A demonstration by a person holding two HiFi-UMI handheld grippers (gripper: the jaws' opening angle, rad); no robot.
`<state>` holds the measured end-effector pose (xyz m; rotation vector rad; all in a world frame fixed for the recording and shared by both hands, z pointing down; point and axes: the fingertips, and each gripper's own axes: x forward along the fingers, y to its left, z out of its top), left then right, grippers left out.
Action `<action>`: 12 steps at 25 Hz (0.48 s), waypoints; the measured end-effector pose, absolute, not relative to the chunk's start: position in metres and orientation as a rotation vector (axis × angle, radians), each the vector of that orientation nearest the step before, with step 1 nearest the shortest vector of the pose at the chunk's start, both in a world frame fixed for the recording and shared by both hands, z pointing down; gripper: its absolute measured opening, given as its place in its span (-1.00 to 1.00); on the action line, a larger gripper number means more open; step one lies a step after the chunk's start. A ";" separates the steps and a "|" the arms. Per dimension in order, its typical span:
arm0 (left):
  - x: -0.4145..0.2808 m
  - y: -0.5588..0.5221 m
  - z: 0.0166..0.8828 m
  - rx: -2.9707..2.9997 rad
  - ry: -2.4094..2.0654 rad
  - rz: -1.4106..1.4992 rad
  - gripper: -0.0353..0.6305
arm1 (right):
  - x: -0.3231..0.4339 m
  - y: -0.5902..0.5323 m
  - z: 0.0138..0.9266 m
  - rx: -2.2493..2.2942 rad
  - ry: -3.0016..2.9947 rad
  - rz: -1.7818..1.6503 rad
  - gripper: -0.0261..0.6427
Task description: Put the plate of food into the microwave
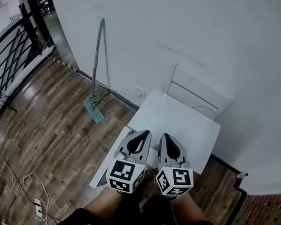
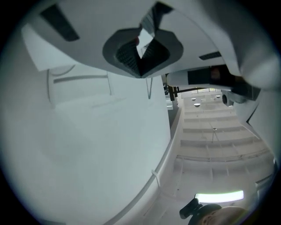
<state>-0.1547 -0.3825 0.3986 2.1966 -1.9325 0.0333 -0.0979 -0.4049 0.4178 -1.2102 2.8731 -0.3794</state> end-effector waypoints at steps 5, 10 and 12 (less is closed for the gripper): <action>-0.130 -0.370 0.242 2.221 -1.997 0.069 -0.90 | -0.065 -0.393 0.249 -1.235 2.815 -0.324 -0.89; -0.093 -0.340 0.166 2.221 -1.946 -0.002 -0.90 | -0.022 -0.364 0.165 -1.232 2.772 -0.276 -0.89; -0.081 -0.324 0.160 2.216 -1.953 -0.004 -0.90 | -0.003 -0.353 0.154 -1.261 2.748 -0.270 -0.89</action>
